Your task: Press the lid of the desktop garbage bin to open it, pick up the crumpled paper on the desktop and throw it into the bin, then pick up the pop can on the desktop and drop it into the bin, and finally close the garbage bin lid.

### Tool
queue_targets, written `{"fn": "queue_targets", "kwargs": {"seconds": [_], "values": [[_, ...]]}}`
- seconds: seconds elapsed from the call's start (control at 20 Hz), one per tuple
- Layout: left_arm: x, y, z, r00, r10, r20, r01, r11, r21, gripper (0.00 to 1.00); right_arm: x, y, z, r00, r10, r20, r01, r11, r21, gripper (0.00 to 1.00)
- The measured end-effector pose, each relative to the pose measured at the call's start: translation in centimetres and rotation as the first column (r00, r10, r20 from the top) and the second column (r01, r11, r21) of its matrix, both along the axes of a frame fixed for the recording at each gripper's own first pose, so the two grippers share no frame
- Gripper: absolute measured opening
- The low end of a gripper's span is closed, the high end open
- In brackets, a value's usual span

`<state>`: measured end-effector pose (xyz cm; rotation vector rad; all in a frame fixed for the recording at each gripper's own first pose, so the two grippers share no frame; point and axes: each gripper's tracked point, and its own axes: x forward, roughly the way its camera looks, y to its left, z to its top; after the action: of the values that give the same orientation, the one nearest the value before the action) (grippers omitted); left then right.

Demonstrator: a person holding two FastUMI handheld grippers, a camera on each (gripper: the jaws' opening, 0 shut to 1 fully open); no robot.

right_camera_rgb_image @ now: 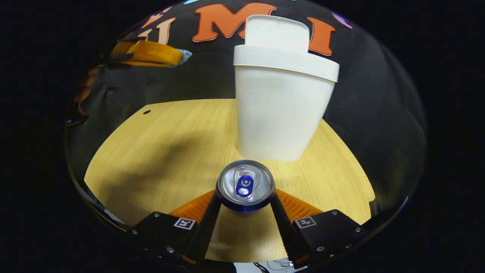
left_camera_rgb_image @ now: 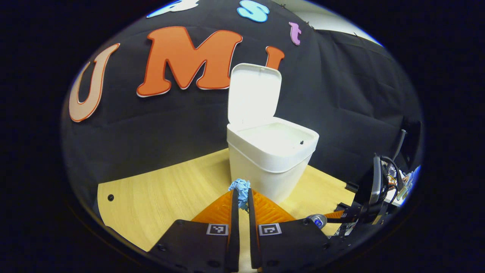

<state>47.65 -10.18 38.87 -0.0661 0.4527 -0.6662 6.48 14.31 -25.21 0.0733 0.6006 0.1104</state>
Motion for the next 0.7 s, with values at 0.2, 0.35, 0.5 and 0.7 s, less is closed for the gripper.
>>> {"fn": "queue_targets", "kwargs": {"seconds": [0.2,0.35,0.5,0.7], "values": [[0.9,-2.5,2.2,0.998,-0.041,0.037,0.042,0.999,-0.030,0.15,0.1,0.0,0.2,0.999,-0.039,-0.006,0.039,0.999,0.006,0.80],[1.8,-4.2,3.6,0.996,-0.066,0.063,0.069,0.996,-0.049,0.15,-0.1,0.0,-0.1,0.997,-0.067,-0.028,0.067,0.998,0.009,0.80],[2.6,-6.0,4.9,0.991,-0.093,0.098,0.099,0.994,-0.055,0.15,-0.1,-0.2,-0.1,0.995,-0.094,-0.034,0.094,0.996,0.006,0.80],[3.1,-8.2,6.3,0.986,-0.115,0.125,0.124,0.990,-0.064,0.15,-0.1,0.1,-0.3,0.990,-0.133,-0.043,0.133,0.991,0.003,0.80]]}}
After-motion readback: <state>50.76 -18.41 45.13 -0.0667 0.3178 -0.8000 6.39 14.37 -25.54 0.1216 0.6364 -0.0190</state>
